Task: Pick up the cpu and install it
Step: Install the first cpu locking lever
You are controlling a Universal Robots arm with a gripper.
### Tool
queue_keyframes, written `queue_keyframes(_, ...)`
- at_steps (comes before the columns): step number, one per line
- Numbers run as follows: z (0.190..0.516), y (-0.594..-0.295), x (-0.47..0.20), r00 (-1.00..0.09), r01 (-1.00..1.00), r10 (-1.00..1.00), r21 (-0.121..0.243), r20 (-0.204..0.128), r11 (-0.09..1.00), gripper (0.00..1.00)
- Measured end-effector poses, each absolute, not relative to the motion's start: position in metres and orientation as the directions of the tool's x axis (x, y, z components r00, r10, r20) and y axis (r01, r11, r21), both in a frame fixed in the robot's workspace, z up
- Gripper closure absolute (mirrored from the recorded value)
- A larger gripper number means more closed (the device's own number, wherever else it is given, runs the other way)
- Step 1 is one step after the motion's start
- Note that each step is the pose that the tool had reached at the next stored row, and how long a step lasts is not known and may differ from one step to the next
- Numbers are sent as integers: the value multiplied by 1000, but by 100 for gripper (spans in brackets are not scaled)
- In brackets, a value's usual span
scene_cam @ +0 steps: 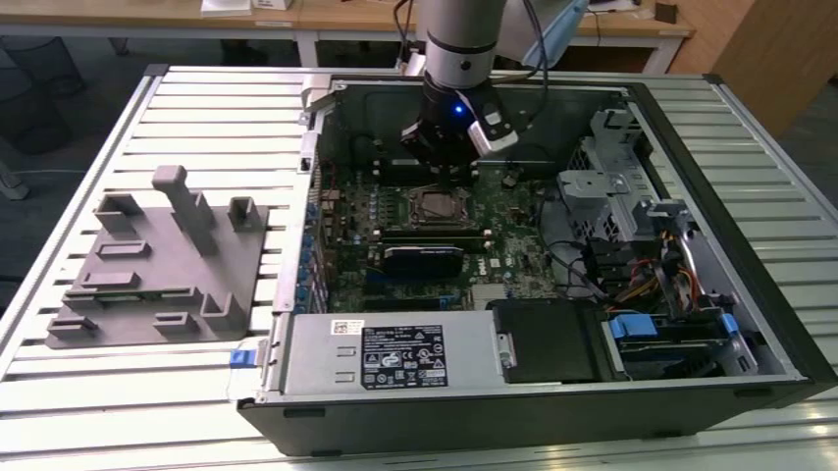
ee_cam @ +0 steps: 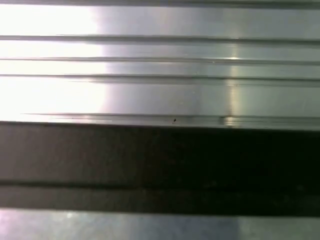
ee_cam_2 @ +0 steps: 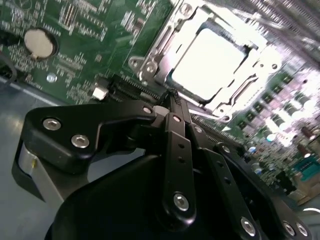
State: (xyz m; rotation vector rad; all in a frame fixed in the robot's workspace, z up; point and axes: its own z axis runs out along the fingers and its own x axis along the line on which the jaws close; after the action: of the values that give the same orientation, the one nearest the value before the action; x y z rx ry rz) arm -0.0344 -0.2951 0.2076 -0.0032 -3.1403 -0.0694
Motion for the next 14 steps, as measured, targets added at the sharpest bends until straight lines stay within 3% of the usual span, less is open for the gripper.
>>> queue_keyframes(4,208,-295,-34,-1000,2,2,84,1,997,89)
queue_keyframes(14,205,-296,-33,-1000,2,2,83,1,997,89)
